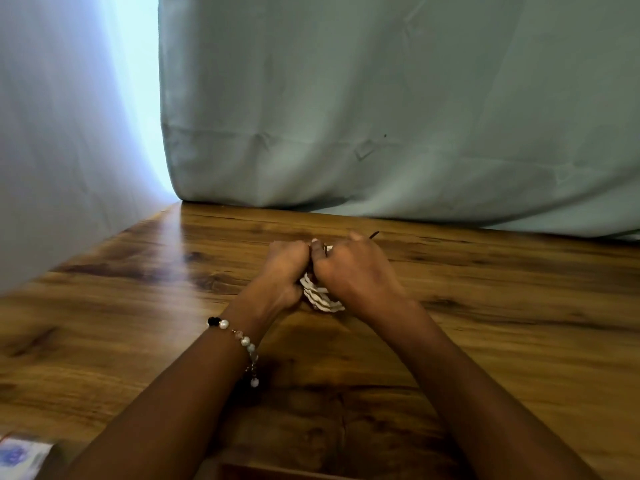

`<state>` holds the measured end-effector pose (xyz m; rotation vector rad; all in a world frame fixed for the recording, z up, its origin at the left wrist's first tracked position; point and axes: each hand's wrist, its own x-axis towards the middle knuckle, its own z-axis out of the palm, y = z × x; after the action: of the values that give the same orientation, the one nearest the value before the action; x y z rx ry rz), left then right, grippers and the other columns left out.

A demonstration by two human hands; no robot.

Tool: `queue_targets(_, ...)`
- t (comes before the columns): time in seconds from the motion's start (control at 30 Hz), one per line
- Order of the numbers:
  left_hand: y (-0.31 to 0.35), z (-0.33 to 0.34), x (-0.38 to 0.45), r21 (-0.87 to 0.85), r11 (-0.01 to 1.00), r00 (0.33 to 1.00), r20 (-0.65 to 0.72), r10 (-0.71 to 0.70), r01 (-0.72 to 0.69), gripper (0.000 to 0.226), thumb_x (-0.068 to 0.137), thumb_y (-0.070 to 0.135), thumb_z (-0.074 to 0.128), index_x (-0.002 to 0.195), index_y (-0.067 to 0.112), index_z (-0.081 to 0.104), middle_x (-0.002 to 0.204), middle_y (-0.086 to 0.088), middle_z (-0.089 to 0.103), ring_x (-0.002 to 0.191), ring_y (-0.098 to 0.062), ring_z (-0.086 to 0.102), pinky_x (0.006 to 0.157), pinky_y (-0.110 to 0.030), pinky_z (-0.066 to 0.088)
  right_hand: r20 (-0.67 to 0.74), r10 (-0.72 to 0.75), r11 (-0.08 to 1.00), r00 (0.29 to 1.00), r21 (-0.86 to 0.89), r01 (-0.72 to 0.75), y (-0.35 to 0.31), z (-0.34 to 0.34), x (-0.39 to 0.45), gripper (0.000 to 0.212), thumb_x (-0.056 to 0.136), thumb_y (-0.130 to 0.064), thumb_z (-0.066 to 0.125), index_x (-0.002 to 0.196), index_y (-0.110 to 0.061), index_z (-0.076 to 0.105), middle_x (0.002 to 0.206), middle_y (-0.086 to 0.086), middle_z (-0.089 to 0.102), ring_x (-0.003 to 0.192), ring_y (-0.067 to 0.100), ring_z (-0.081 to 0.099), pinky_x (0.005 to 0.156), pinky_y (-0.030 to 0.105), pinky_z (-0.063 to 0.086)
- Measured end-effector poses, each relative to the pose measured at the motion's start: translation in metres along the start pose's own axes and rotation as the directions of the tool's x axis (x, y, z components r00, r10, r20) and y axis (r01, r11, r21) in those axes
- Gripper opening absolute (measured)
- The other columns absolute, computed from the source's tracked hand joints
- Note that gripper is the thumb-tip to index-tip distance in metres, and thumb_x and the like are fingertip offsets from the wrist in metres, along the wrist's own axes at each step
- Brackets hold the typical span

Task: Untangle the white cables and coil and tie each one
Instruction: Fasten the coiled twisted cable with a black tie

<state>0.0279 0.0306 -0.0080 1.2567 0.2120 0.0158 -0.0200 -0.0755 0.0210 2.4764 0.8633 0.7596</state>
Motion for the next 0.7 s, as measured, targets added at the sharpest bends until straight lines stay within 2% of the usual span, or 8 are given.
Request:
queue_targets(0.1, 0.002, -0.004, 0.001, -0.002, 0.999, 0.998, 0.040, -0.038, 0.038, 0.010, 0.086, -0.005, 0.056, 0.084, -0.007, 0.066, 0.083, -0.022, 0.058, 0.077, -0.030, 0.057, 0.074, -0.041, 0.048, 0.040, -0.002, 0.999, 0.999, -0.046, 0.004, -0.001, -0.003, -0.001, 0.047, 0.100, -0.007, 0.032, 0.144, 0.009, 0.023, 0.124, 0.016, 0.059, 0.106, 0.029, 0.061, 0.097, 0.038, 0.038)
queue_targets(0.17, 0.001, -0.005, -0.001, 0.027, 1.000, 0.996, 0.090, -0.010, 0.008, 0.014, 0.085, -0.001, 0.063, 0.073, -0.005, 0.072, 0.088, -0.025, 0.059, 0.085, -0.033, 0.051, 0.082, -0.045, 0.043, 0.066, 0.012, 0.999, 0.998, -0.042, -0.009, 0.001, -0.003, -0.003, 0.047, 0.101, -0.007, 0.032, 0.144, 0.007, 0.022, 0.123, 0.016, 0.060, 0.107, 0.029, 0.060, 0.082, 0.035, 0.043)
queue_targets(0.23, 0.001, -0.005, -0.002, 0.101, 0.992, 0.993, 0.099, 0.068, -0.078, 0.020, 0.084, -0.006, 0.061, 0.070, -0.001, 0.074, 0.083, -0.028, 0.062, 0.075, -0.034, 0.051, 0.074, -0.046, 0.044, 0.119, 0.023, 0.997, 0.993, 0.074, -0.032, 0.007, -0.004, -0.003, 0.045, 0.098, -0.009, 0.041, 0.142, -0.003, 0.032, 0.117, 0.013, 0.062, 0.102, 0.029, 0.061, 0.066, 0.032, 0.038)
queue_targets(0.3, 0.002, -0.005, -0.003, 0.162, 0.975, 0.988, 0.074, 0.139, -0.150, 0.014, 0.083, -0.011, 0.060, 0.080, -0.003, 0.071, 0.069, -0.022, 0.062, 0.053, -0.025, 0.050, 0.056, -0.035, 0.044, 0.116, 0.031, 0.933, 0.993, 0.353, -0.070, 0.017, -0.004, -0.005, 0.035, 0.094, -0.015, 0.052, 0.129, -0.016, 0.055, 0.107, 0.009, 0.067, 0.093, 0.025, 0.062, 0.063, 0.030, 0.040)
queue_targets(0.37, 0.005, -0.007, -0.003, 0.199, 0.960, 0.980, 0.058, 0.189, -0.197, 0.009, 0.083, -0.009, 0.064, 0.089, -0.005, 0.068, 0.061, -0.014, 0.062, 0.039, -0.014, 0.050, 0.042, -0.022, 0.041, -0.046, 0.203, 0.725, 0.978, 0.678, -0.118, 0.029, -0.001, -0.007, 0.018, 0.092, -0.021, 0.059, 0.105, -0.018, 0.071, 0.088, 0.003, 0.073, 0.077, 0.018, 0.064, 0.063, 0.031, 0.046)
queue_targets(0.47, 0.007, -0.008, -0.004, 0.223, 0.934, 0.960, 0.091, 0.265, -0.279, 0.017, 0.083, -0.001, 0.069, 0.100, -0.005, 0.067, 0.069, -0.010, 0.066, 0.040, -0.004, 0.058, 0.039, -0.014, 0.041, -0.107, 0.582, 0.412, 0.806, 0.893, -0.179, 0.043, 0.011, -0.008, 0.021, 0.095, -0.021, 0.056, 0.089, -0.010, 0.073, 0.075, 0.001, 0.073, 0.070, 0.015, 0.068, 0.069, 0.036, 0.055)
queue_targets(0.6, 0.004, -0.001, -0.007, 0.273, 0.868, 0.906, 0.211, 0.367, -0.415, 0.012, 0.084, 0.000, 0.067, 0.096, 0.004, 0.068, 0.076, -0.005, 0.070, 0.052, 0.000, 0.062, 0.047, -0.014, 0.045, 0.230, 0.653, 0.071, 0.722, 0.930, -0.361, 0.053, 0.033, -0.007, 0.017, 0.095, -0.006, 0.054, 0.099, -0.009, 0.069, 0.094, 0.006, 0.072, 0.087, 0.016, 0.068, 0.082, 0.038, 0.057)
queue_targets(0.7, 0.001, 0.001, -0.006, 0.275, 0.816, 0.853, 0.290, 0.435, -0.509, 0.013, 0.083, 0.001, 0.068, 0.090, 0.012, 0.070, 0.075, 0.001, 0.071, 0.060, -0.001, 0.063, 0.054, -0.015, 0.046, 0.409, 0.559, -0.139, 0.721, 0.904, -0.405, 0.056, 0.044, -0.009, 0.021, 0.089, 0.006, 0.057, 0.096, -0.009, 0.071, 0.093, 0.010, 0.072, 0.084, 0.019, 0.068, 0.073, 0.031, 0.058)
